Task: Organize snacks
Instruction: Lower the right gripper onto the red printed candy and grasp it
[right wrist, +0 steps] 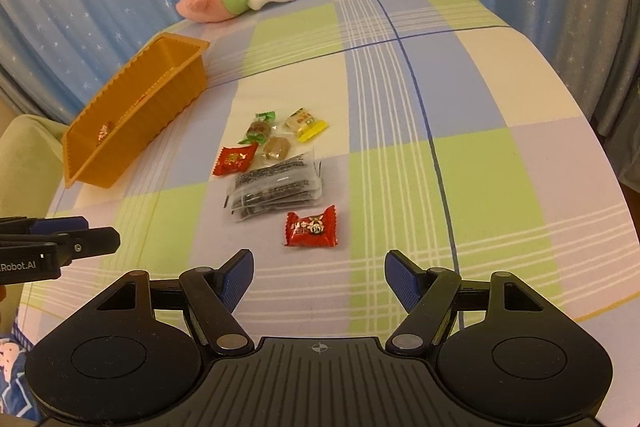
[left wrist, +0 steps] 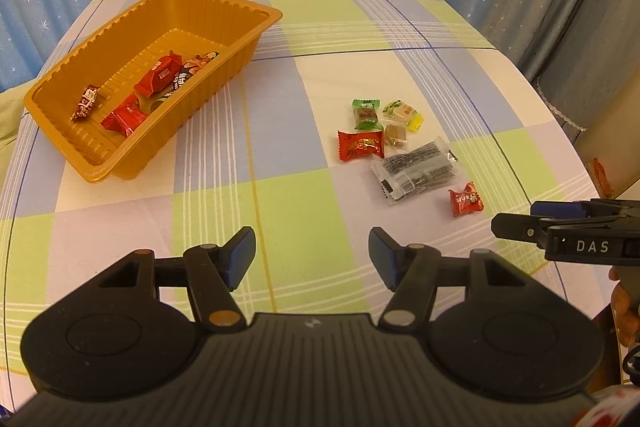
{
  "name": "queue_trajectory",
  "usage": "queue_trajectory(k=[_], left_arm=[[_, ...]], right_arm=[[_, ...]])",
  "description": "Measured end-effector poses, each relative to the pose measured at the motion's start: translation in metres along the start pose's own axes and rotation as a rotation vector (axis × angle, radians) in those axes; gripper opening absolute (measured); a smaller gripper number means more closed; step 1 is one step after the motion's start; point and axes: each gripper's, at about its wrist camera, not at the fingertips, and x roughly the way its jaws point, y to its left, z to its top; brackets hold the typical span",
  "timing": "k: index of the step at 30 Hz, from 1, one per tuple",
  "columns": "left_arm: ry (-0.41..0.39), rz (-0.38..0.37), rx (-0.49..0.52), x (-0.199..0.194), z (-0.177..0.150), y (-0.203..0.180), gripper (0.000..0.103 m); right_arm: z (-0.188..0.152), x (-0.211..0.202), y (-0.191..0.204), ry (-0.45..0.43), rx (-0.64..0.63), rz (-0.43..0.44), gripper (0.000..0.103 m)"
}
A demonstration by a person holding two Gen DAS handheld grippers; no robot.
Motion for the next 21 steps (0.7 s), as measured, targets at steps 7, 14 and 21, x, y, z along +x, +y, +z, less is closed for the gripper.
queue_trajectory(k=[7,14,21], left_arm=[[0.007,0.013,0.01,0.008,0.004,0.003,0.06],[0.013,0.013,0.015,0.015,0.007,0.008,0.06],[0.013,0.012,0.038,0.021,0.011,0.01,0.06]], right_arm=[[0.003,0.015,0.005,0.0,-0.025,-0.003,0.072],[0.005,0.027,0.012,-0.013,-0.057,-0.018,0.066],[0.007,0.042,0.018,-0.004,-0.09,-0.043,0.054]])
